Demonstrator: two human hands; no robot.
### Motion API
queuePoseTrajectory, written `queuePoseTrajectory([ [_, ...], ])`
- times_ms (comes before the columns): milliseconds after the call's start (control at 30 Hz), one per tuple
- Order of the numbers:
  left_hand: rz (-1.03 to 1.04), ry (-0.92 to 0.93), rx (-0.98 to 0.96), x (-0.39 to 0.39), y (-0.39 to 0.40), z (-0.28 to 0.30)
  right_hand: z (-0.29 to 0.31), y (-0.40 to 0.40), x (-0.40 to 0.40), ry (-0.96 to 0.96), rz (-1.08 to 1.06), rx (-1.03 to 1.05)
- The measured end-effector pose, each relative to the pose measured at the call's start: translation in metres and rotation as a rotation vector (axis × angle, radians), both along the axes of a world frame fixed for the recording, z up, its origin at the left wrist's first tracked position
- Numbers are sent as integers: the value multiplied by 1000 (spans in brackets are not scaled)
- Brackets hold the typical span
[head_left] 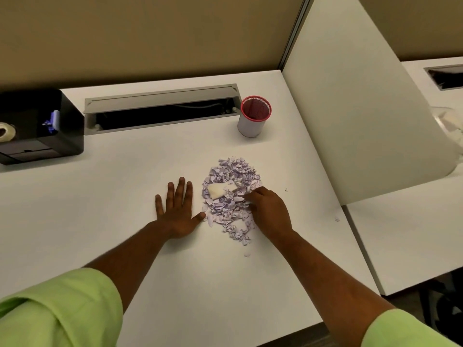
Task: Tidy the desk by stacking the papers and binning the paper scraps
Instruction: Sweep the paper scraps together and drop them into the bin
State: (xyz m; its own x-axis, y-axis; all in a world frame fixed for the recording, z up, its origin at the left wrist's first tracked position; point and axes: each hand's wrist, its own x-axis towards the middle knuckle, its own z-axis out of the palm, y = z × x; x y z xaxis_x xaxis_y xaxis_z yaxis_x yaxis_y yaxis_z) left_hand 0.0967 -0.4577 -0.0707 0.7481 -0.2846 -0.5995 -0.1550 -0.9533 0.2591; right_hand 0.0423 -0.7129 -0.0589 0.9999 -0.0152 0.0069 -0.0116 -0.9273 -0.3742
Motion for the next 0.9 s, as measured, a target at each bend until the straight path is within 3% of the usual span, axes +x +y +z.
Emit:
queuePoseTrajectory([
  [233,-45,-13,-34,9,11,9,0,-9,19,67,23,16],
  [400,-61,84,-31,14,11,19,16,-24,32,137,-222,383],
  [500,-109,145,1,19,12,25,33,-34,44,244,-464,757],
  [633,-158,158,55,21,12,27,63,-45,75,216,-539,1016],
  [767,-148,151,60,22,11,25,90,-51,127,82,-523,1013],
  [900,-141,136,52,21,12,23,108,-56,184,-76,-464,763],
])
